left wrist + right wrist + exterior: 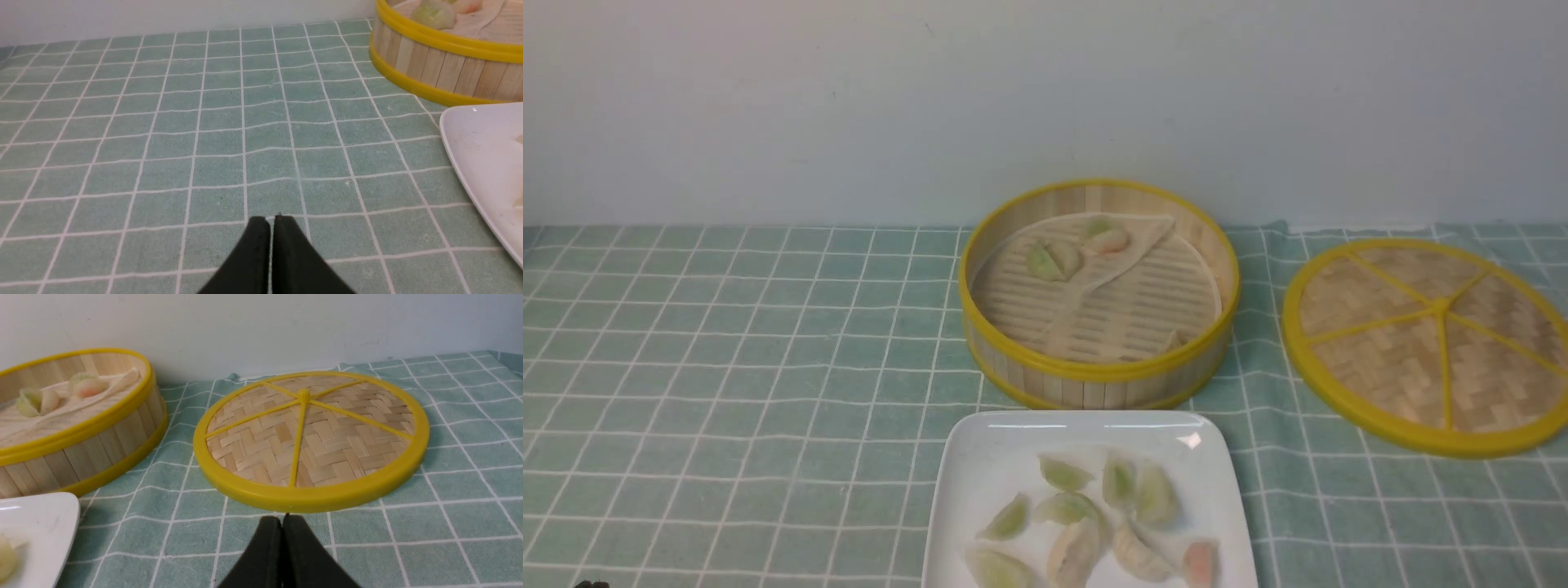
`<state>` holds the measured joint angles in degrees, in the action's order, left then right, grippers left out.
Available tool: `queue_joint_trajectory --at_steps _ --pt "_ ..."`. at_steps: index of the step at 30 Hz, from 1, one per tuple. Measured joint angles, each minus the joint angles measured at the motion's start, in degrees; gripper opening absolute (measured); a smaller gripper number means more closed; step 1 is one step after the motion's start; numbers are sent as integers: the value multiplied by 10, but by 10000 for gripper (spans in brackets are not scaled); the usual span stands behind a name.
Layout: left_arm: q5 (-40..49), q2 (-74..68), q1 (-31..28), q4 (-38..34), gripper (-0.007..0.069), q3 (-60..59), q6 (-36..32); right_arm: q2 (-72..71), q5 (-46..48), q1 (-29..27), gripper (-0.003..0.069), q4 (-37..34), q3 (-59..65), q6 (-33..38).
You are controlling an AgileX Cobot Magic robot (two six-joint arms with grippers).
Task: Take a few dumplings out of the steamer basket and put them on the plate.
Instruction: Use the left arm to grab a dumpling from the steamer
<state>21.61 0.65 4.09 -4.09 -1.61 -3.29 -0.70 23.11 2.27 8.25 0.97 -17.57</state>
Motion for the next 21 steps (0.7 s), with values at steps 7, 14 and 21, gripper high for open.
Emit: queue_joint_trajectory --at_steps 7,14,21 --pt "-16 0 0 -21 -6 -1 5 0 0 0 -15 0 0 0" --pt "-150 0 0 -177 -6 -1 43 0 0 0 -15 0 0 0" --pt "-364 0 0 -310 -6 25 77 0 -88 0 -15 -60 7 -35"
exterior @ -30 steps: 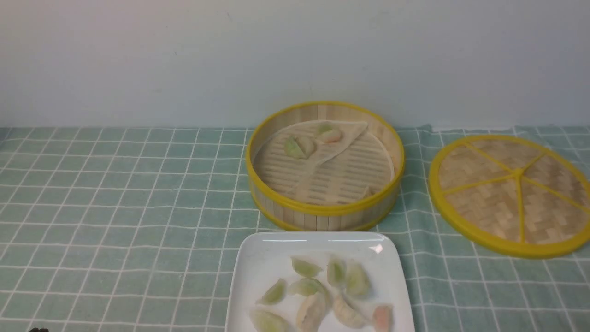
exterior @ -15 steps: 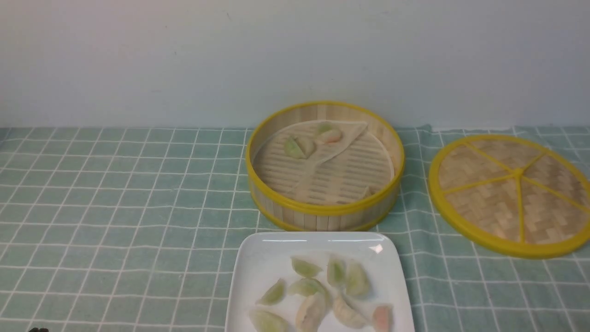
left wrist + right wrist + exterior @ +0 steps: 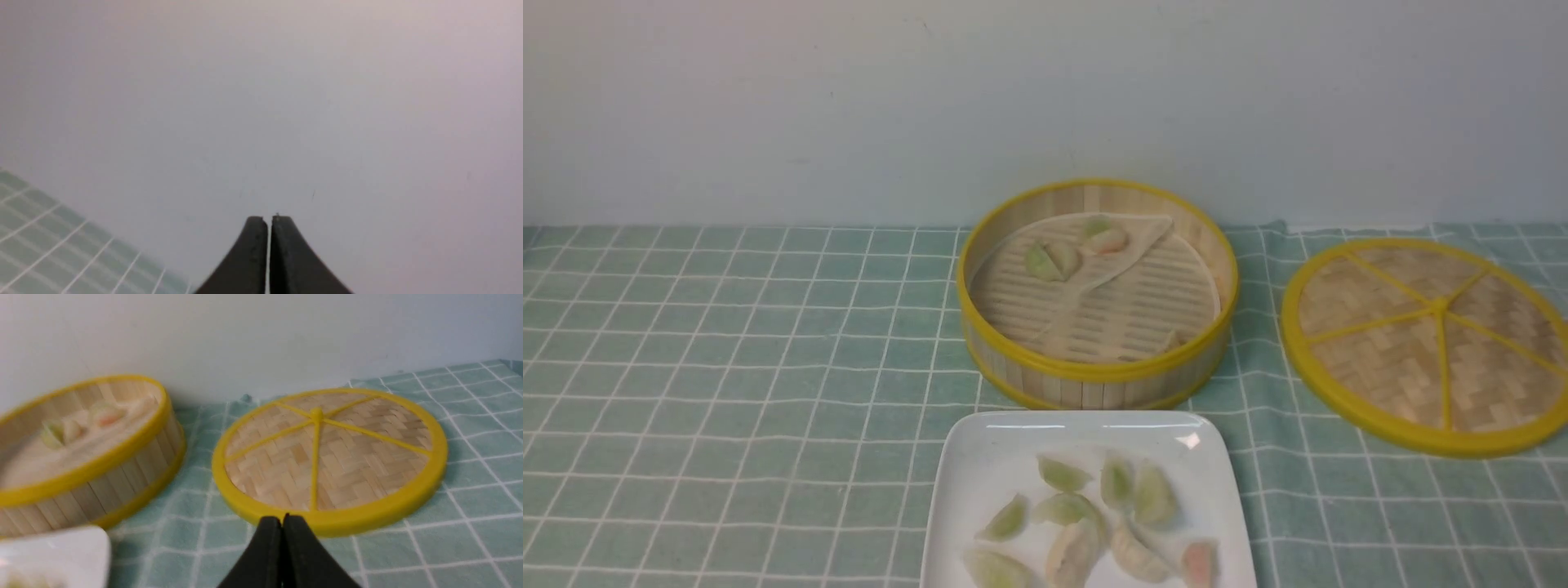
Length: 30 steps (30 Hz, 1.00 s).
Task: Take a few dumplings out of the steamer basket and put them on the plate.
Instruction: Use the left arm to grab a dumpling from the steamer
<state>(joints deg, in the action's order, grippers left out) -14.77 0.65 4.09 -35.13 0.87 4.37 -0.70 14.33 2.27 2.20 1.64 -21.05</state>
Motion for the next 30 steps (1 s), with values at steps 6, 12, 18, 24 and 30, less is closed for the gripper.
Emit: queue_joint_trajectory --at_steps 6,12,18,24,30 --pt "175 -73 0 32 -6 173 0 0 -162 1 -15 -127 0 -70" --pt "522 -335 0 59 -6 396 -56 0 -209 1 -15 -148 0 -61" --pt "706 -613 0 64 -6 552 -160 0 -236 1 -15 -152 -1 -69" --pt "730 -809 31 93 -6 671 -197 33 26 21 -15 -136 -131 -50" --pt "740 -990 125 148 -6 858 -184 206 352 54 -15 -120 -351 99"
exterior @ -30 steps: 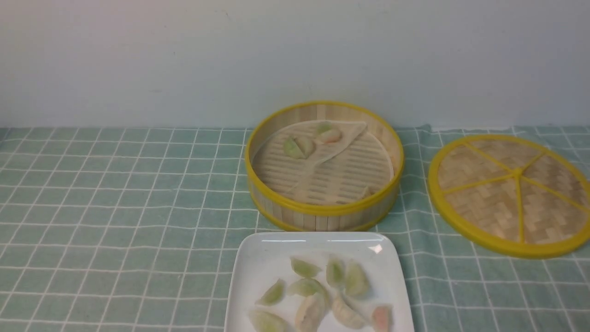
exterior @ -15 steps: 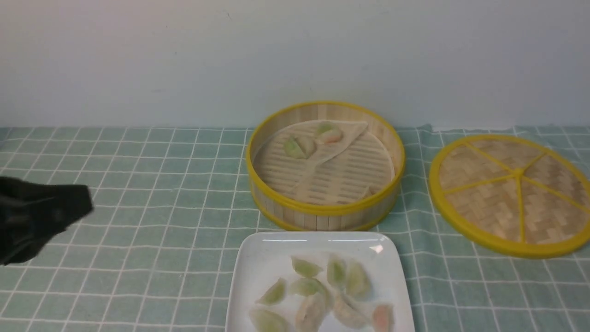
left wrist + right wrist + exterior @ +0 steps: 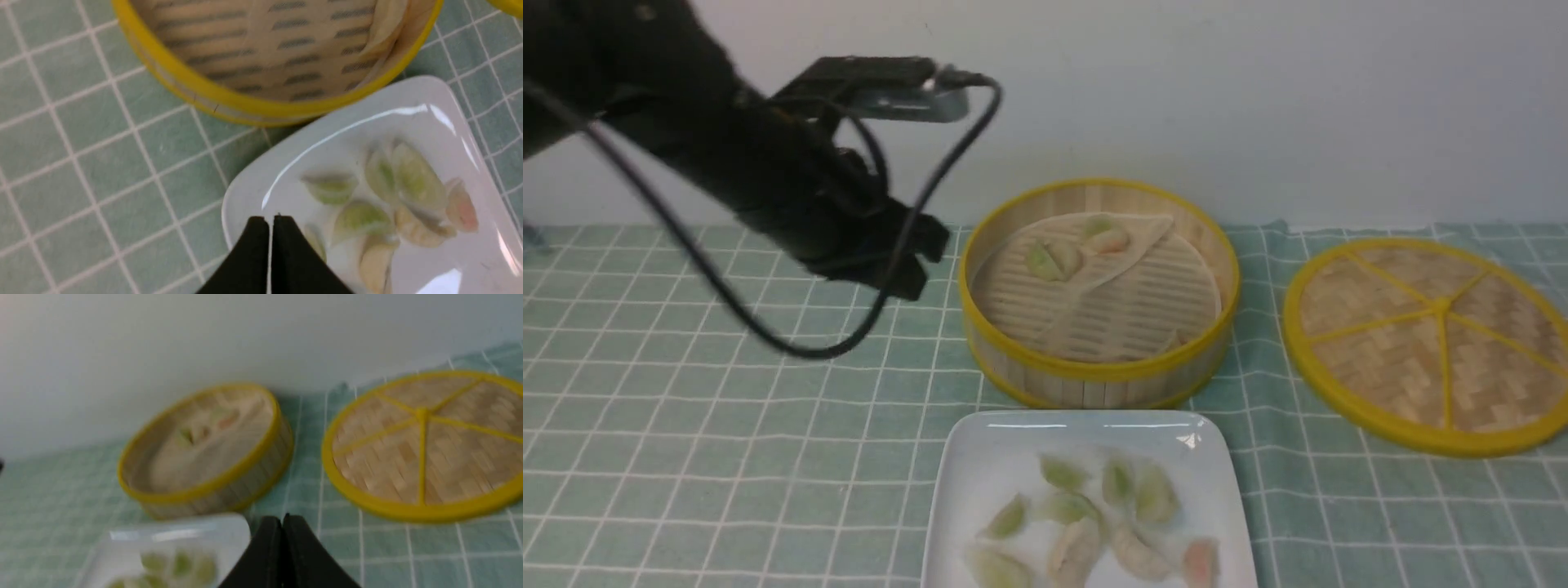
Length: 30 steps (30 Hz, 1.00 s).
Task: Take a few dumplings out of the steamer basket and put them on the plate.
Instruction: Use the left arm to grab a dumpling from the steamer
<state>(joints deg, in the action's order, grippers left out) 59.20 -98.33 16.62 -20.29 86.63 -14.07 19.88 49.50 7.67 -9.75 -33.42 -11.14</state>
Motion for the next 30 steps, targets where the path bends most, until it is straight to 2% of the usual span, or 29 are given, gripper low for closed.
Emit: queue_joint_trajectory --at_steps 5,12,14,18,19,21,25,28,30 --pt "38 -134 18 12 -6 149 20 89 108 3 -15 2 -78 71" --pt "87 -300 34 77 2 369 23 103 121 3 -15 -7 -85 84" --pt "89 -324 37 89 15 397 22 103 121 3 -15 -7 -85 84" --pt "91 -392 49 108 127 485 22 103 123 3 -15 -8 -85 85" --pt "80 -414 53 109 204 505 22 103 126 3 -15 -9 -85 85" --pt "66 -431 57 113 293 514 26 103 131 3 -15 -11 -85 85" --pt "29 -461 61 140 517 517 50 103 147 3 -15 -13 -85 85" --pt "-2 -474 61 154 604 517 57 103 159 3 -15 -13 -85 85" --pt "-14 -479 61 158 619 517 58 103 162 3 -15 -13 -85 85"
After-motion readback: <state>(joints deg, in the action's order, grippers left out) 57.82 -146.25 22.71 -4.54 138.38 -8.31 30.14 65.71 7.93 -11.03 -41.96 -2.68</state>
